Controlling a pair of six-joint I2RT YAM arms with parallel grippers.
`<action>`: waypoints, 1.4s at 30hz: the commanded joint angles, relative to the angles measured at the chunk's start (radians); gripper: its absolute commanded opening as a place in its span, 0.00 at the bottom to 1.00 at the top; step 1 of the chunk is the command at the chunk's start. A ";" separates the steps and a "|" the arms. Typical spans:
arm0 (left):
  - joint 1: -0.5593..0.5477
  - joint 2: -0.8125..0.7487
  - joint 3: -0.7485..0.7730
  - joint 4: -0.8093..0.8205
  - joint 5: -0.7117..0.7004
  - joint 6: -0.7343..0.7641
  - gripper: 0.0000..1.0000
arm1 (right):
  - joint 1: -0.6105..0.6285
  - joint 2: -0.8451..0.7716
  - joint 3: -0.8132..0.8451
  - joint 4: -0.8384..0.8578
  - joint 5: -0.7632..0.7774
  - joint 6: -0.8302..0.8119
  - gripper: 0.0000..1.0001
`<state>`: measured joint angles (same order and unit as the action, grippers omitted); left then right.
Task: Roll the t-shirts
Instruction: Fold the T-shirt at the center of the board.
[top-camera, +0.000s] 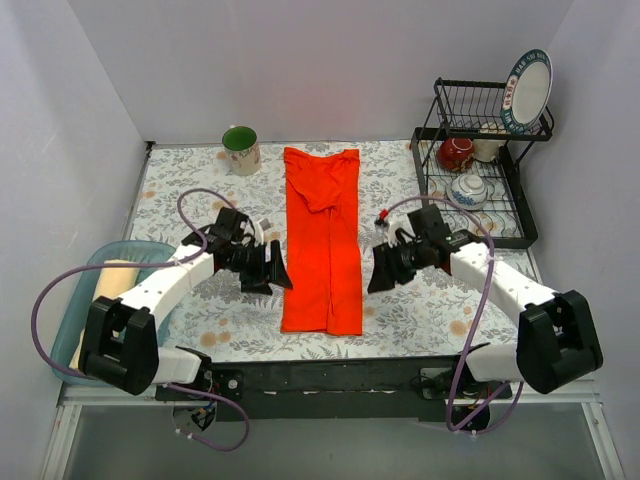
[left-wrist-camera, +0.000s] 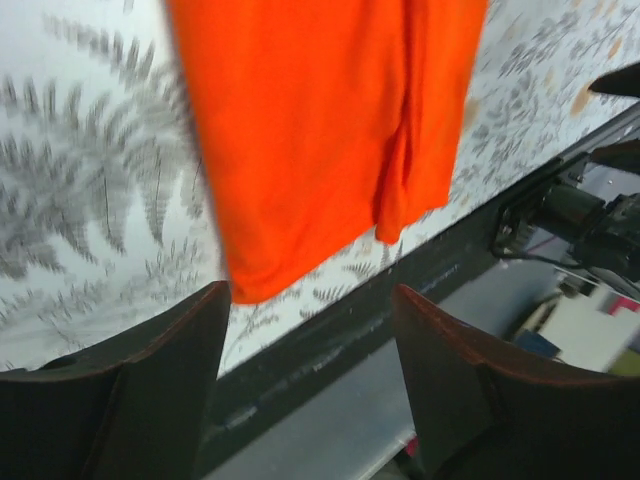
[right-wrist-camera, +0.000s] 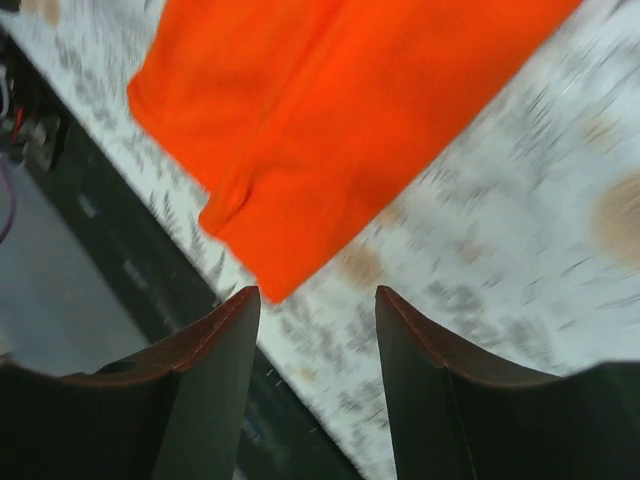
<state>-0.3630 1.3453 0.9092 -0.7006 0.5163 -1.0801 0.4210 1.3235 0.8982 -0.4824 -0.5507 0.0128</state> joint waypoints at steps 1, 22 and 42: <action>0.041 -0.090 -0.156 0.021 0.117 -0.107 0.61 | 0.013 -0.076 -0.135 -0.016 -0.208 0.136 0.56; 0.052 0.032 -0.380 0.222 0.146 -0.248 0.45 | 0.084 0.114 -0.473 0.456 -0.146 0.530 0.53; 0.003 0.094 -0.398 0.260 0.152 -0.267 0.31 | 0.148 0.209 -0.479 0.419 0.063 0.630 0.42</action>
<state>-0.3450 1.4330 0.5308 -0.4515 0.6834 -1.3468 0.5606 1.4765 0.4622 -0.0414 -0.7109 0.6731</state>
